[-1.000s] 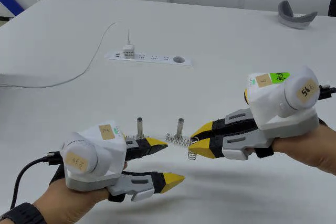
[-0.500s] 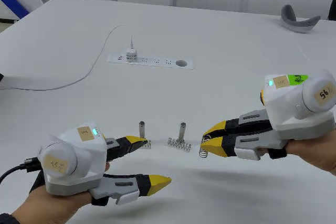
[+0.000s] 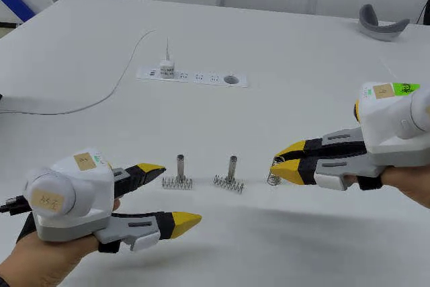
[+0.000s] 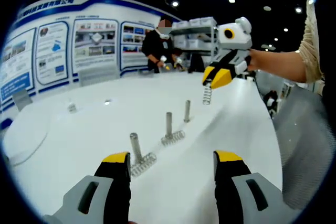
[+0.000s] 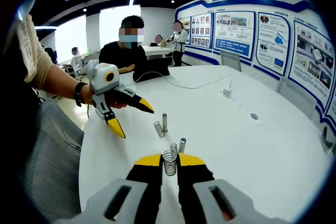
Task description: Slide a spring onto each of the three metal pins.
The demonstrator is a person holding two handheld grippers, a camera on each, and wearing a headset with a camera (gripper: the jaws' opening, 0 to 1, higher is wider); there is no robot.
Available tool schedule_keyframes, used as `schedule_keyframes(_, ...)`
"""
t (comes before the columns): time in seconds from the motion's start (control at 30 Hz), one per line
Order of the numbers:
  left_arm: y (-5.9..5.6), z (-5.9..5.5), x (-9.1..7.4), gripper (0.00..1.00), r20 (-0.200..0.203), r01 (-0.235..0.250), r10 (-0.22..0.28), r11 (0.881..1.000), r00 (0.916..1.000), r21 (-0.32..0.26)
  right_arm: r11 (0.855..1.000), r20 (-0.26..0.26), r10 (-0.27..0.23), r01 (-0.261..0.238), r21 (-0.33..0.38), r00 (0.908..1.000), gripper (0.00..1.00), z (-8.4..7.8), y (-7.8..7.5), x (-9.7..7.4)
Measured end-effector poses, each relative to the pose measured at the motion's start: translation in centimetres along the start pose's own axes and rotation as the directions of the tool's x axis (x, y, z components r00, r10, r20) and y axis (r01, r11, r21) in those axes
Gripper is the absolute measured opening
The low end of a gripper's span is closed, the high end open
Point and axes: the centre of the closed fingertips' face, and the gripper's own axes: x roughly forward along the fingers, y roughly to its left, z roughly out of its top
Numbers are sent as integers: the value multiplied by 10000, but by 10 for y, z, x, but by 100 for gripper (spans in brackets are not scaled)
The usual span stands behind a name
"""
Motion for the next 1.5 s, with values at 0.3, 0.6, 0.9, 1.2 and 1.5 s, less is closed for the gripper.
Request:
schedule_keyframes(0.3, 4, -2, -1, 68, -58, -128, 127, 9998, 9999, -149, 9955, 156, -943, 941, 104, 9954, 12, 4, -26, -8)
schedule_keyframes(0.6, 3, -3, -2, 69, -103, -160, 157, 9996, 9998, -218, 9839, 288, -1766, 1757, 315, 9839, 12, 3, -50, -7)
schedule_keyframes(0.9, 5, -3, -4, 69, -78, -230, 228, 9994, 9997, -260, 9805, 159, -1889, 1877, 583, 9819, 12, -8, -58, 1)
schedule_keyframes(1.2, 7, -4, -4, 68, -101, -252, 249, 9992, 9996, -320, 9768, 82, -1995, 1982, 811, 9799, 12, -19, -63, 5)
schedule_keyframes(1.5, 7, -6, -5, 68, -192, -197, 191, 9993, 9996, -320, 9747, 73, -1978, 1959, 1073, 9802, 12, -28, -64, 11)
